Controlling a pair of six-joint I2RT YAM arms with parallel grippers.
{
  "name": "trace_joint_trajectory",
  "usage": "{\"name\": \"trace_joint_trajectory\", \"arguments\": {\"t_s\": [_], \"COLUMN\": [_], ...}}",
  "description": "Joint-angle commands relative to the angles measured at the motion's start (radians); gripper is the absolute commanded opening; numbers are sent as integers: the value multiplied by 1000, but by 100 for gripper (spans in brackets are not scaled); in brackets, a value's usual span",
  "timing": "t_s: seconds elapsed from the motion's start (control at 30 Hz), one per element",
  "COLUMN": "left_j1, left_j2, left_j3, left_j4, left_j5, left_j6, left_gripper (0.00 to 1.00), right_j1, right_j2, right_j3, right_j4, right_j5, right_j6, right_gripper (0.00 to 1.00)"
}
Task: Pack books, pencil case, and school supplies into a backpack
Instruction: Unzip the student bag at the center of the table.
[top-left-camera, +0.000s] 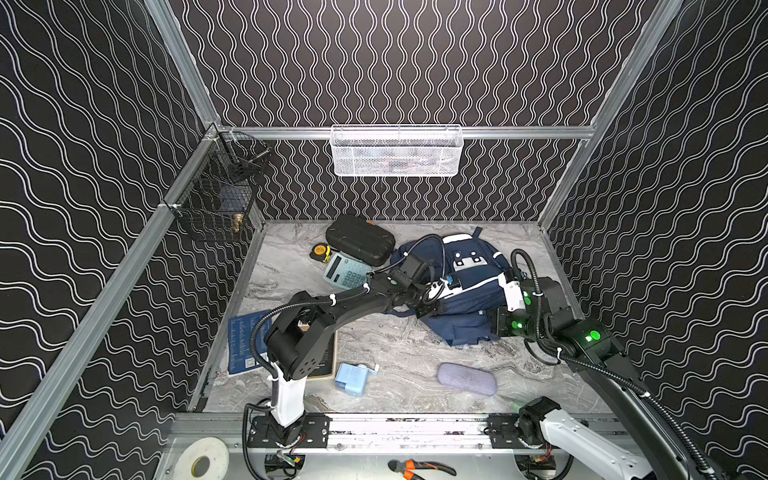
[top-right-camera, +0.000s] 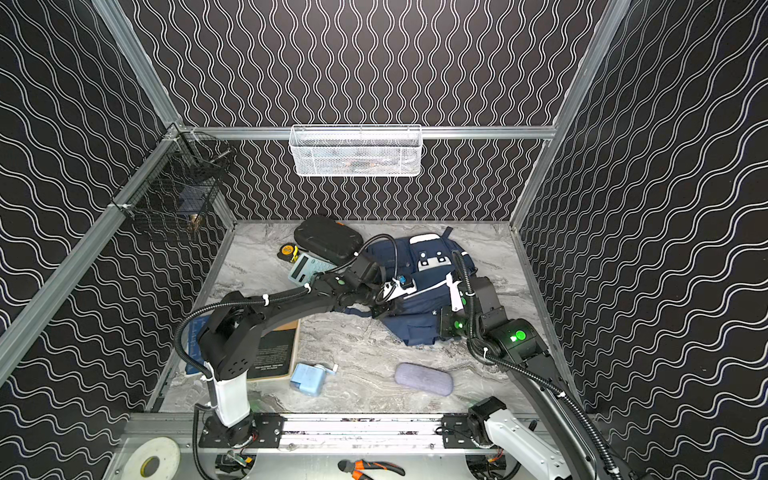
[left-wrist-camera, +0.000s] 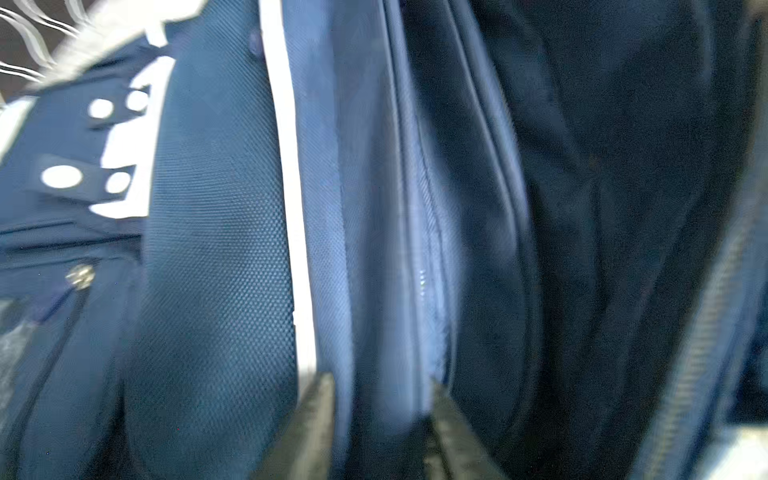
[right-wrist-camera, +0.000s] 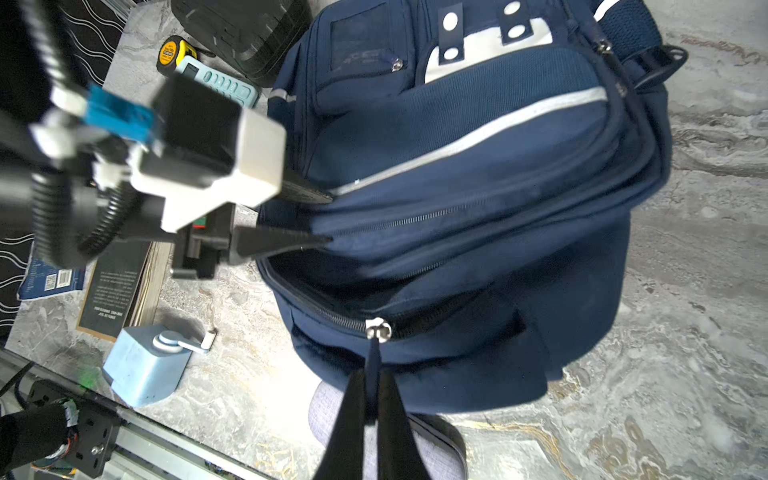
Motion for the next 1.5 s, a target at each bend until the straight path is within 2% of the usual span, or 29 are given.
{"name": "trace_joint_trajectory", "arguments": {"t_s": [0.0,0.03,0.07,0.13,0.23,0.5,0.67,0.9,1.13,1.27,1.47], "left_j1": [3,5,5,4,4,-8,-26,-33,-45,-50,-61], "left_j2": [-1,5,11,17,22,72,99,178,251,257,279], "left_j3": [34,50,68,88,116,314,415,617,747,729,744], "left_j4": [78,61,49,48,66,40,4,-77,-53,14,49], "left_j5": [4,6,3,-7,-28,-44,-70,-124,-186,-203,-200], "left_j6": [-53,-58,-69,-91,-192,-612,-809,-1125,-1273,-1375,-1449], "left_gripper": [12,3,0,0,0,0,0,0,0,0,0], "right_j1": [1,1,0,0,1,0,1,1,0,0,0], "right_j2": [3,4,4,2,8,107,171,210,218,225,250], "right_j3": [12,12,11,12,40,73,82,80,24,-77,-156], "right_j4": [41,40,41,42,53,134,207,292,387,476,597], "right_j5": [-11,-9,-5,6,-4,-84,-132,-111,-164,-170,-171], "right_j6": [-16,-19,-22,-28,-42,-79,-77,-69,-60,-42,-60], "right_gripper": [0,0,0,0,0,0,0,0,0,0,0]}}
